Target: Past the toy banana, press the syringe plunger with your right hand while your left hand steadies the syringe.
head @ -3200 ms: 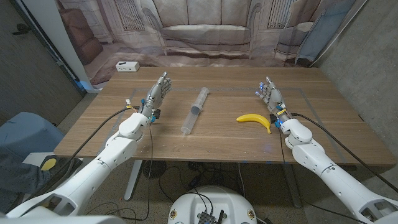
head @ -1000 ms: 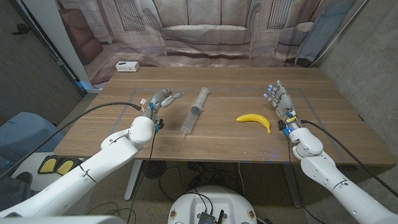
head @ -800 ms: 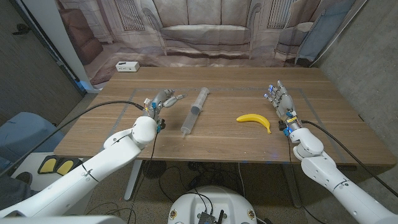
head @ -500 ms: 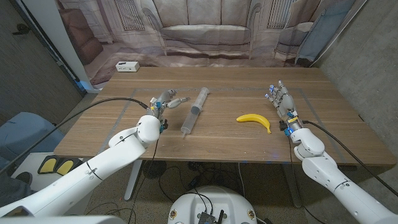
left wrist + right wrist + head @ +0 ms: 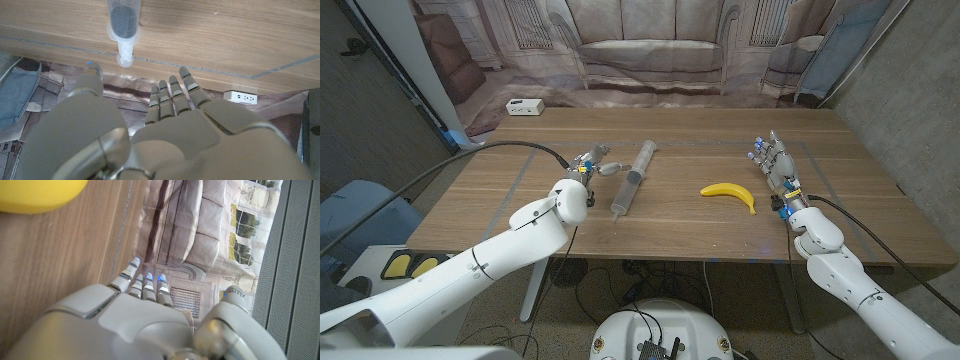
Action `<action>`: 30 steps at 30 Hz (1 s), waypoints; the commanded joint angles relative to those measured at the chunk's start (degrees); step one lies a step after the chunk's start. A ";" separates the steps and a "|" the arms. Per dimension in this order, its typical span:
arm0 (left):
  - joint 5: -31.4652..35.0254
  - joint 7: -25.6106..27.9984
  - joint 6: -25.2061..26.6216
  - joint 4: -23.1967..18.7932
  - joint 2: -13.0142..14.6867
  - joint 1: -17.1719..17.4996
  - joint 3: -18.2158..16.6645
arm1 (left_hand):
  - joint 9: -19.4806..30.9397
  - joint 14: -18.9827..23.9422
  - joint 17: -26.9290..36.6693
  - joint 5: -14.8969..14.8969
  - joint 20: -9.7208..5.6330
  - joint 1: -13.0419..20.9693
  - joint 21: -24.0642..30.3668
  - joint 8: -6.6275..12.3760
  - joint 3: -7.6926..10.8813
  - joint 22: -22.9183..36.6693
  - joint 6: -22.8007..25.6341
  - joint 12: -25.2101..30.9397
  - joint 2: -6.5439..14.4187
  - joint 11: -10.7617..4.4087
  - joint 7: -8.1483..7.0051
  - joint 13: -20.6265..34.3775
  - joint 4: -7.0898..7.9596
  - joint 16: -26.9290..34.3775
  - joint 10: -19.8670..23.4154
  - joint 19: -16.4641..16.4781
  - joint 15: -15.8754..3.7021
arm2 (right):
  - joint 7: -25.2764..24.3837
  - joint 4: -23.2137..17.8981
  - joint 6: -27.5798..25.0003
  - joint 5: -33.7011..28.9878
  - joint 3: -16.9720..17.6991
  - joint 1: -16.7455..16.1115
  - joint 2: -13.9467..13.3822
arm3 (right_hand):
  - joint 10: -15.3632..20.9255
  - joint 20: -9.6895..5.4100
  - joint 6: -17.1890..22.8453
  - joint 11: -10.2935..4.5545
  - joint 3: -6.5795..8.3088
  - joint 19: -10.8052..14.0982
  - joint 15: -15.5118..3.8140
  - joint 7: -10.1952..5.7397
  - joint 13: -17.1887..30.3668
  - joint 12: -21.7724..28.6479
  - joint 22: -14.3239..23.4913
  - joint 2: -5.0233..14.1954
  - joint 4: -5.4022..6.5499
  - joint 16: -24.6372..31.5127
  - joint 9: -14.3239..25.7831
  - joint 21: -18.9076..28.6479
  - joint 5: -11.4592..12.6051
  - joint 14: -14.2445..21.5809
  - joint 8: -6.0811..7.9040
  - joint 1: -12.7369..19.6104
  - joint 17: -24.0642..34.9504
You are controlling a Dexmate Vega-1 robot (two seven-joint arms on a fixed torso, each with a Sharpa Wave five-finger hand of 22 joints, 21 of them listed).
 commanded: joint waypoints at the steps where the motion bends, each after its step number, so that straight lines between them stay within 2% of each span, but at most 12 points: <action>1: 4.77 -0.97 8.95 -2.51 -0.71 -3.04 4.87 | 0.14 2.24 0.18 -0.28 0.32 0.87 0.99 0.17 0.16 0.35 0.60 0.15 -0.64 0.01 0.08 0.28 0.56 0.61 0.86 2.64 0.19 | 0.27 -0.02 0.72 0.20 0.48 -0.95 -0.16 | 0.33 -0.11 0.40 0.20 0.03 0.53 0.36 -0.25 0.28 -0.20 0.11 0.03 -0.03 -0.01 0.14 -0.29 0.15 0.38 0.03 0.74 0.15; 7: 5.18 -0.29 11.29 -2.38 -1.76 -3.46 5.79 | 0.18 5.14 0.33 -0.31 0.12 0.95 1.93 0.10 -0.10 0.74 0.75 0.29 -0.91 0.06 0.00 0.40 1.10 1.39 1.70 5.16 0.05 | 0.02 -0.84 0.50 0.57 0.89 -1.74 -0.49 | 0.34 -0.08 0.40 0.20 0.00 0.60 0.30 -0.24 0.29 -0.28 0.11 0.01 -0.02 -0.06 0.14 -0.36 0.14 0.42 0.01 0.74 0.16; 13: 5.07 -1.23 14.68 -2.49 -2.19 -5.28 7.81 | 0.20 7.26 0.52 -0.21 0.99 0.58 3.04 -0.05 -0.27 1.02 0.44 0.13 -0.71 0.50 0.25 0.48 1.62 1.90 1.65 7.91 0.19 | -0.33 -1.59 0.25 0.50 1.19 -2.44 -0.95 | 0.41 -0.06 0.39 0.22 0.00 0.62 0.32 -0.28 0.29 -0.33 0.11 0.04 -0.02 -0.10 0.14 -0.43 0.15 0.43 -0.01 0.77 0.16; 19: 4.42 -2.69 18.29 -2.86 -2.14 -8.15 10.60 | 0.21 6.91 0.58 -0.18 1.89 0.20 3.07 -0.17 -0.37 1.09 0.10 0.16 -0.60 0.85 0.39 0.52 1.92 1.59 1.87 7.98 0.28 | -0.38 -1.91 0.25 0.52 1.33 -2.86 -1.07 | 0.44 -0.05 0.42 0.33 -0.02 0.65 0.32 -0.27 0.30 -0.39 0.12 0.04 -0.02 -0.12 0.14 -0.49 0.14 0.49 -0.02 0.77 0.17; 30: 2.69 -5.26 19.80 -2.49 -1.27 -13.29 15.31 | 0.21 6.09 0.52 -0.13 3.98 -0.27 2.74 -0.05 -0.56 1.15 0.26 -0.05 -0.66 1.66 0.62 0.56 2.18 0.90 1.75 7.29 0.83 | -0.77 -2.04 0.56 0.50 1.51 -3.37 -0.78 | 0.54 -0.04 0.45 0.26 -0.06 0.72 0.37 -0.27 0.31 -0.48 0.12 0.04 -0.01 -0.21 0.14 -0.60 0.14 0.50 -0.03 0.78 0.19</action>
